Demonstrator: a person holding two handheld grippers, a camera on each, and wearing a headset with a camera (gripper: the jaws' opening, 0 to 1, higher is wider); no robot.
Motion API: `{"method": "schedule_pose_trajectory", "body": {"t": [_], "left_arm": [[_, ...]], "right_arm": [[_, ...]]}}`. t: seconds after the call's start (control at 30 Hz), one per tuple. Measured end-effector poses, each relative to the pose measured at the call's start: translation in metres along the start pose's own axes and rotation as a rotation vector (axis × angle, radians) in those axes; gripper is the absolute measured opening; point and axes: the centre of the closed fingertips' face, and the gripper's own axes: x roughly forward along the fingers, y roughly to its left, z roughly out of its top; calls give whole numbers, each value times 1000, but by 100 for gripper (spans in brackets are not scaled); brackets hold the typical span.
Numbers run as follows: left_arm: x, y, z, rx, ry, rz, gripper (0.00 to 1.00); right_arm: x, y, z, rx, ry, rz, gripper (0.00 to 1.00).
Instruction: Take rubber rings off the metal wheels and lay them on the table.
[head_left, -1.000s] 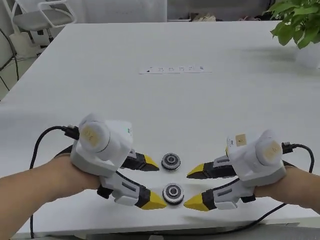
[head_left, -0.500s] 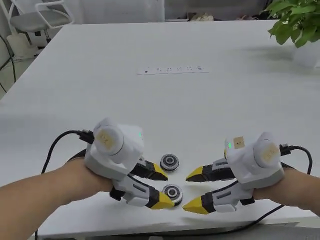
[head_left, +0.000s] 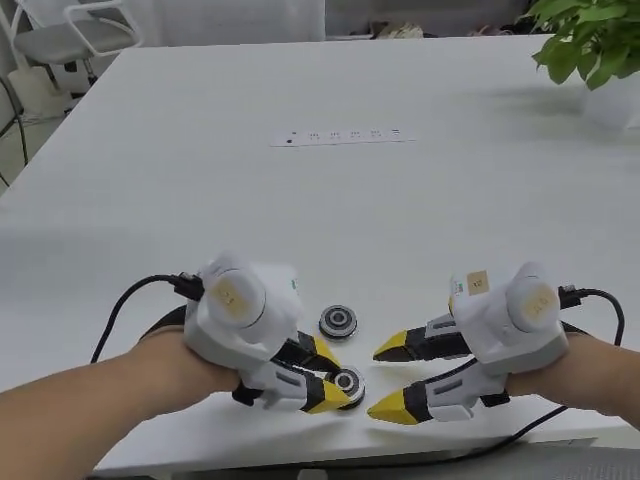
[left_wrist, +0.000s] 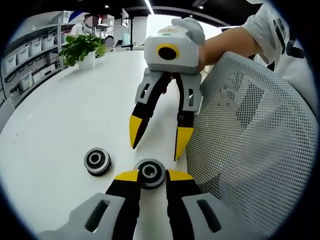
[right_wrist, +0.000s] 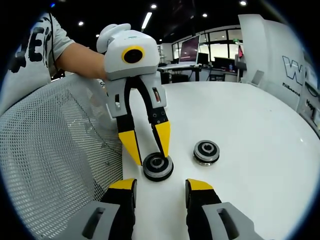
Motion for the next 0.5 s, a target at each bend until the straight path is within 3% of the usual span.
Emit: {"method": "schedule_pose_trajectory", "body": {"t": [0.23, 0.5], "left_arm": [[2, 3, 0, 49, -2, 30, 11], [1, 6, 1, 40, -24, 49, 7]], "right_arm": [[0, -1, 0, 0, 1, -2, 36], [-2, -3, 4, -12, 11, -2, 36]]}}
